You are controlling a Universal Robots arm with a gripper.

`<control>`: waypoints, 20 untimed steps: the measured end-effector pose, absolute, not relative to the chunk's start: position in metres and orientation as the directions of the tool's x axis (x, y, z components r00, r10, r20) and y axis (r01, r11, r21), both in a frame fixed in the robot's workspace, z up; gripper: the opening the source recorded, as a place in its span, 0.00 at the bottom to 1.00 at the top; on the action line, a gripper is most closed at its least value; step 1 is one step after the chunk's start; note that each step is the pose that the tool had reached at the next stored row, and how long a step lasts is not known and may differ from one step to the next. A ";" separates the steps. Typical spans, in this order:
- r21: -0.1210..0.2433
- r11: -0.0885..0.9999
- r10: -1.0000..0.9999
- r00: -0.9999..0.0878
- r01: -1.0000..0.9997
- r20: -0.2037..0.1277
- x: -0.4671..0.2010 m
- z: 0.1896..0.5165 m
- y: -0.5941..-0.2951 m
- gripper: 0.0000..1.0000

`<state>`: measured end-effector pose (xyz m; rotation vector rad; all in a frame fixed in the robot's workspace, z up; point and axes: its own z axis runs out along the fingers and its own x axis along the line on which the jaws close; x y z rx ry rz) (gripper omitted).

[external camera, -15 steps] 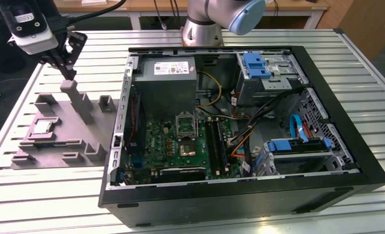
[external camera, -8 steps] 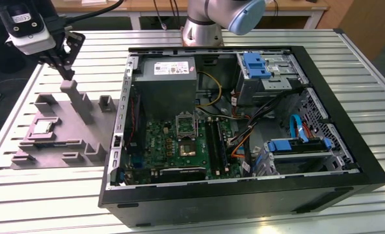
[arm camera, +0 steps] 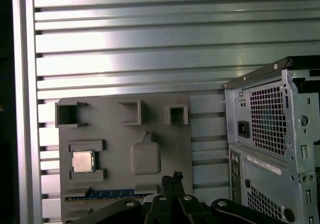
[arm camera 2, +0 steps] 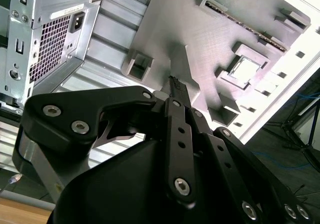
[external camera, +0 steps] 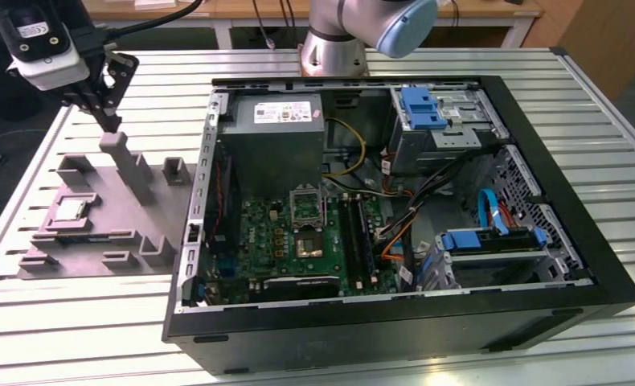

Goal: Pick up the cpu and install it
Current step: 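Reach for the cpu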

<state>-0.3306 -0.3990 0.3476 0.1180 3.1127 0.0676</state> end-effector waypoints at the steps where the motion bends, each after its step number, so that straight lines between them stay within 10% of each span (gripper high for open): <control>1: 0.044 0.996 0.076 -0.997 0.075 -0.024 -0.331 0.348 -0.399 0.11; 20: 0.044 0.996 0.076 -0.997 0.075 -0.024 -0.335 0.348 -0.399 0.11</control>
